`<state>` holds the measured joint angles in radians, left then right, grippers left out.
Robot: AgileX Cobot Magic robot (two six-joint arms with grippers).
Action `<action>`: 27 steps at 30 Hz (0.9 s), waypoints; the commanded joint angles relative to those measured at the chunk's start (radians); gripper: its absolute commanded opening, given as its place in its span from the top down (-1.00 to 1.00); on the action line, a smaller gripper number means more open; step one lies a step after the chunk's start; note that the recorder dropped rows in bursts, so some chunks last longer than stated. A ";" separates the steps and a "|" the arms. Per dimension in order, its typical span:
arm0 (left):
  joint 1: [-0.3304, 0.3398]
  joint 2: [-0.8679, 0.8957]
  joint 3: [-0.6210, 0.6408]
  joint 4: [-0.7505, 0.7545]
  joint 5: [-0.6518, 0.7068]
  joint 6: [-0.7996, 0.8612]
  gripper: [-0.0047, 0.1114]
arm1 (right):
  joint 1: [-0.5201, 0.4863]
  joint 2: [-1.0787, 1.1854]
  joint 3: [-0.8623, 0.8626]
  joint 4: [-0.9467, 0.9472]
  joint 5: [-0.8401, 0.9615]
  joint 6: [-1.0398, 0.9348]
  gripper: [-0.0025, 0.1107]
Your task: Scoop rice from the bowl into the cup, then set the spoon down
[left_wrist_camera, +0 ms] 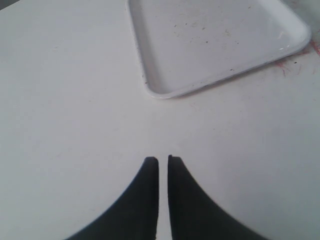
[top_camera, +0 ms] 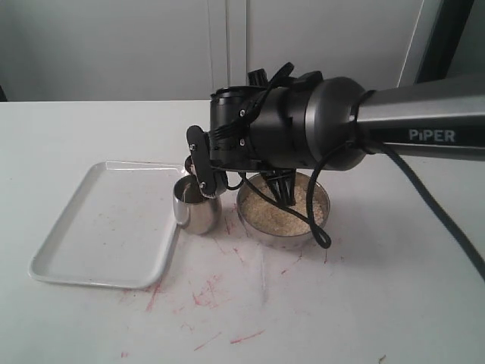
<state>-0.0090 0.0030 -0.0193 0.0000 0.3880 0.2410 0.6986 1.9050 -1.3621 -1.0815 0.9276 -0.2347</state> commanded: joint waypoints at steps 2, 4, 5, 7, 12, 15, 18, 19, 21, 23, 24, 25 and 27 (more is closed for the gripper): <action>-0.004 -0.003 0.009 0.000 0.039 -0.006 0.67 | 0.003 0.004 -0.003 -0.041 0.005 -0.060 0.96; -0.004 -0.003 0.009 0.000 0.039 -0.006 0.67 | 0.003 0.004 -0.003 -0.046 0.000 -0.083 0.96; -0.004 -0.003 0.009 0.000 0.039 -0.006 0.67 | 0.003 0.004 -0.003 -0.046 -0.002 -0.090 0.96; -0.004 -0.003 0.009 0.000 0.039 -0.006 0.67 | 0.003 0.004 -0.003 -0.048 -0.007 -0.122 0.96; -0.004 -0.003 0.009 0.000 0.039 -0.006 0.67 | 0.003 0.004 -0.003 -0.107 -0.016 -0.181 0.96; -0.004 -0.003 0.009 0.000 0.039 -0.006 0.67 | 0.003 0.004 -0.003 -0.143 -0.031 -0.181 0.96; -0.004 -0.003 0.009 0.000 0.039 -0.006 0.67 | 0.003 0.004 -0.003 -0.154 -0.039 -0.181 0.96; -0.004 -0.003 0.009 0.000 0.039 -0.006 0.67 | 0.003 0.004 -0.003 -0.162 -0.039 -0.181 0.96; -0.004 -0.003 0.009 0.000 0.039 -0.006 0.67 | 0.003 0.004 -0.003 -0.177 -0.037 -0.181 0.96; -0.004 -0.003 0.009 0.000 0.039 -0.006 0.67 | 0.003 0.004 -0.003 -0.200 -0.030 -0.181 0.96; -0.004 -0.003 0.009 0.000 0.039 -0.006 0.67 | 0.003 0.004 -0.003 -0.213 -0.027 -0.181 0.96; -0.004 -0.003 0.009 0.000 0.039 -0.006 0.67 | 0.003 0.004 -0.003 -0.221 -0.027 -0.181 0.96; -0.004 -0.003 0.009 0.000 0.039 -0.006 0.67 | 0.008 0.004 -0.003 -0.237 -0.027 -0.181 0.96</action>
<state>-0.0090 0.0030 -0.0193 0.0000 0.3880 0.2410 0.6986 1.9110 -1.3621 -1.2835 0.8965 -0.4094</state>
